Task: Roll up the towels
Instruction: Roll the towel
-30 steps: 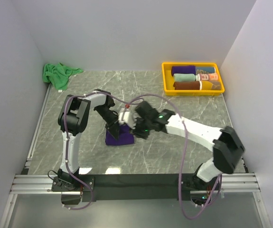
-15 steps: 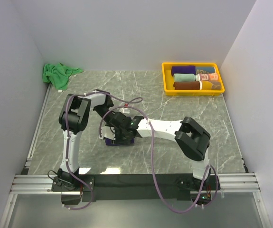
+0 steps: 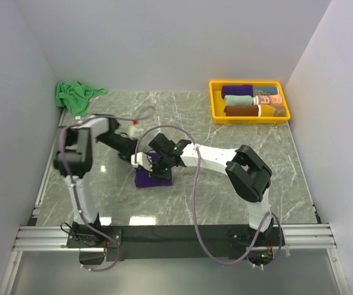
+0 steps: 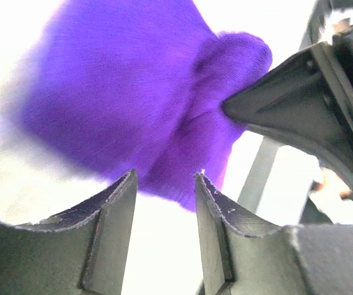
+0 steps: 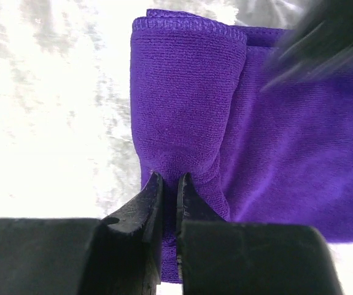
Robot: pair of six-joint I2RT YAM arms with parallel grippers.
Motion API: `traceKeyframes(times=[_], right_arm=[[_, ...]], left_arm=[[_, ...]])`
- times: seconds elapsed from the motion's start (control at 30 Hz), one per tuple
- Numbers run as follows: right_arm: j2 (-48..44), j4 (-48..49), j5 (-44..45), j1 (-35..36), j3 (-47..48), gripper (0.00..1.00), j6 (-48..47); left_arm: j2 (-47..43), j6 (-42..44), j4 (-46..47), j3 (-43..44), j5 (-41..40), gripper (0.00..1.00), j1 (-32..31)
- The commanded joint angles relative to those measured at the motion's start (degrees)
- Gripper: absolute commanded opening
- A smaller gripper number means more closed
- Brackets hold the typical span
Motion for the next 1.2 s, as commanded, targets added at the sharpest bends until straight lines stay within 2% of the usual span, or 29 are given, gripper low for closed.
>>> traceKeyframes(times=[0.0,0.13,0.33,0.43,0.47,0.53,0.57,0.67,0.73,0.93,1.07,1.17], right_arm=[[4.07,-12.25,-9.33,-1.41,0.17,0.0,3.19],[8.99,-18.76,-18.1,-4.66,5.61,0.0,3.72],[19.89,-27.38,-29.63,-11.78,16.33,0.0,6.35],[23.84,-30.71,-32.8,-13.46,19.94,0.0,5.92],[24.9,-31.86,-34.11,-13.89,22.21,0.0,5.65],[28.5,-35.2,-35.18,-14.68,24.42,0.0,4.78],[29.55,-36.08,-35.62,-14.78,26.17,0.0,4.6],[32.72,-37.49,-36.15,-14.86,27.68,0.0,4.86],[32.99,-36.09,-36.06,-14.87,27.24,0.0,6.88],[35.1,-36.61,-35.8,-14.95,28.12,0.0,7.41],[35.45,-36.35,-36.15,-14.95,29.08,0.0,8.37],[34.84,-35.39,-35.89,-15.04,28.82,0.0,9.51]], left_arm=[[-11.29,-5.2,11.81,-2.24,1.66,0.48,8.83],[-20.43,-9.6,17.1,-6.9,1.93,0.49,14.74],[-38.62,-1.45,21.24,-18.93,-4.83,0.52,15.36],[-47.24,4.43,23.79,-26.23,-10.28,0.53,9.31],[-51.26,5.24,26.75,-29.99,-11.86,0.53,4.42],[-55.33,6.91,30.71,-33.96,-17.2,0.56,-0.61],[-59.0,7.35,32.91,-37.72,-19.24,0.57,-5.86],[-63.5,10.16,39.51,-43.37,-24.26,0.64,-15.12],[-63.78,12.18,40.84,-44.87,-26.89,0.64,-20.73],[-60.01,12.81,48.46,-47.59,-32.87,0.65,-30.32],[-54.49,12.8,53.57,-49.27,-36.83,0.64,-33.06],[-50.97,13.6,54.55,-49.8,-37.8,0.55,-33.77]])
